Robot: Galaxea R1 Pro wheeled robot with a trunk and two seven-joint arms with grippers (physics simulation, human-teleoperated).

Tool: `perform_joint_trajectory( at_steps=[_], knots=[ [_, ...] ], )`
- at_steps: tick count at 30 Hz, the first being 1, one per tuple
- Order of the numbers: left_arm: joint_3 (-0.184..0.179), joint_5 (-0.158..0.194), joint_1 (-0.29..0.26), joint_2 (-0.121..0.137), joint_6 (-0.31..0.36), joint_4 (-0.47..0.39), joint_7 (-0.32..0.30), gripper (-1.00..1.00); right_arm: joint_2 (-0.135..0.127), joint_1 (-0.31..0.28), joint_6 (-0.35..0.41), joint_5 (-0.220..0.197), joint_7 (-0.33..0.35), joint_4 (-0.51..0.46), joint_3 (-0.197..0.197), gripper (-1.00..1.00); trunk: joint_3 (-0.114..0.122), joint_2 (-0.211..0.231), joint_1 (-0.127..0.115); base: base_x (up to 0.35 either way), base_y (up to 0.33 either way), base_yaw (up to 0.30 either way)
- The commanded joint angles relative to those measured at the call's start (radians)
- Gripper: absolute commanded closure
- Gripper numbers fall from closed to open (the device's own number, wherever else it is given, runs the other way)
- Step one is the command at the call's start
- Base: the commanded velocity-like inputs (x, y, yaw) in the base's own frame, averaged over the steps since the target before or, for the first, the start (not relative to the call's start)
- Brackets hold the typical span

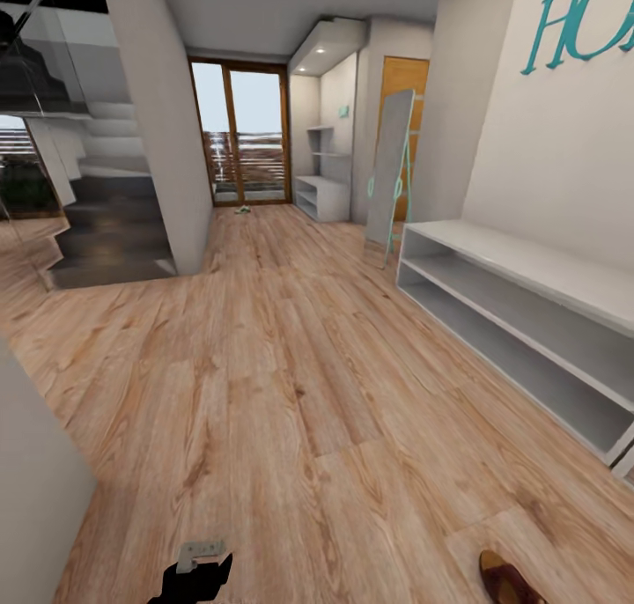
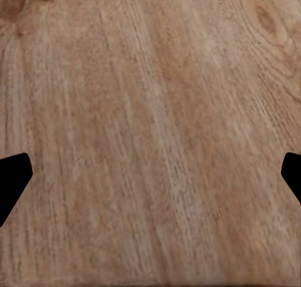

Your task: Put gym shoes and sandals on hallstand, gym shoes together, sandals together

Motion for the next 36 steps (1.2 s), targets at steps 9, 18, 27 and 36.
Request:
perform_joint_trajectory(
  at_steps=[9,18,27,36],
  knots=[
    [0.003,0.006,-0.001,-0.001,-0.001,0.002,-0.008,-1.0,0.0,-0.002,-0.006,0.009,-0.005,0.004,0.0,-1.0,-0.001,0.0,0.0,0.0,-0.213,0.191],
    [0.003,0.006,-0.001,-0.002,-0.001,0.003,-0.008,-1.0,0.0,-0.002,-0.006,0.009,-0.005,0.004,0.0,-1.0,-0.001,0.0,0.0,0.0,-0.335,0.031],
    [0.003,0.006,-0.001,-0.002,-0.001,0.003,-0.008,-1.0,0.0,-0.002,-0.006,0.009,-0.005,0.004,0.0,-1.0,-0.001,0.0,0.0,0.0,-0.338,0.005],
    [0.005,0.006,-0.001,-0.002,-0.001,0.003,-0.008,-1.0,0.0,-0.002,-0.006,0.009,-0.005,0.004,0.0,-1.0,-0.001,0.0,0.0,0.0,-0.112,0.057]
  ],
)
